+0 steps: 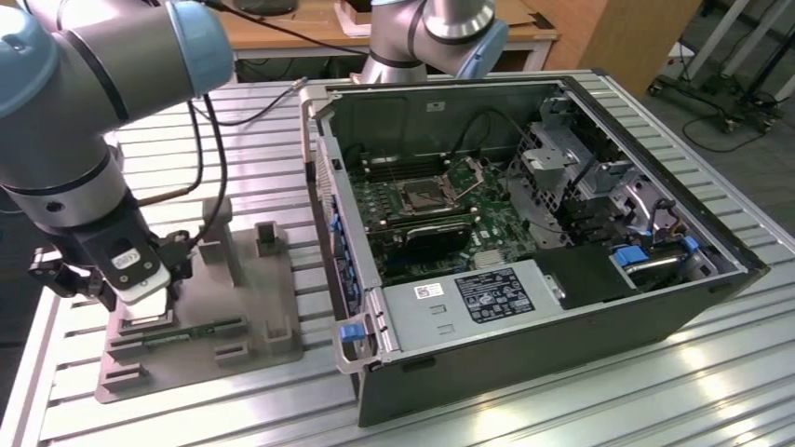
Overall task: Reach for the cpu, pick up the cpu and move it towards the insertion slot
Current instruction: 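Pick up the cpu and move it towards the insertion slot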
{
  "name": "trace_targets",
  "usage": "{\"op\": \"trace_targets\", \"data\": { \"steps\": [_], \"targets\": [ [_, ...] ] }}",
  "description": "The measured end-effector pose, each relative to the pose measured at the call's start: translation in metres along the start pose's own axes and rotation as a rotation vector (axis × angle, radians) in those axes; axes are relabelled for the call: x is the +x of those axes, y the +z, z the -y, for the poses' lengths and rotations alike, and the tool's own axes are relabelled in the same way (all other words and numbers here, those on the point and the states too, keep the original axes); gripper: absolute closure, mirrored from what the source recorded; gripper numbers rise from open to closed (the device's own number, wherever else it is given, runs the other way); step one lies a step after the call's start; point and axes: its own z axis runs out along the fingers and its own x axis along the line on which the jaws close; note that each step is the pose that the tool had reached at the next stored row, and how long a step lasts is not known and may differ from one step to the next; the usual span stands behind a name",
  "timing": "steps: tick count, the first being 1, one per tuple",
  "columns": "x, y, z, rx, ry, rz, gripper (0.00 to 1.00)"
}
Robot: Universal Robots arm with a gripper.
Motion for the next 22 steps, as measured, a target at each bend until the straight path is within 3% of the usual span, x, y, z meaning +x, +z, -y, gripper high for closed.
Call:
{"op": "trace_targets", "data": {
  "steps": [5, 14, 15, 21, 22],
  "targets": [
    [0.0, 0.0076, 0.0002, 0.0, 0.003, 0.0, 0.28],
    [0.0, 0.0089, 0.0003, 0.0001, 0.003, -0.0001, 0.29],
    [0.0, 0.0089, 0.0003, 0.0001, 0.003, -0.0001, 0.36],
    [0.0, 0.009, 0.0003, 0.0001, 0.002, -0.0001, 0.38],
    [0.0, 0.009, 0.0003, 0.0002, 0.003, -0.0001, 0.44]
  ]
}}
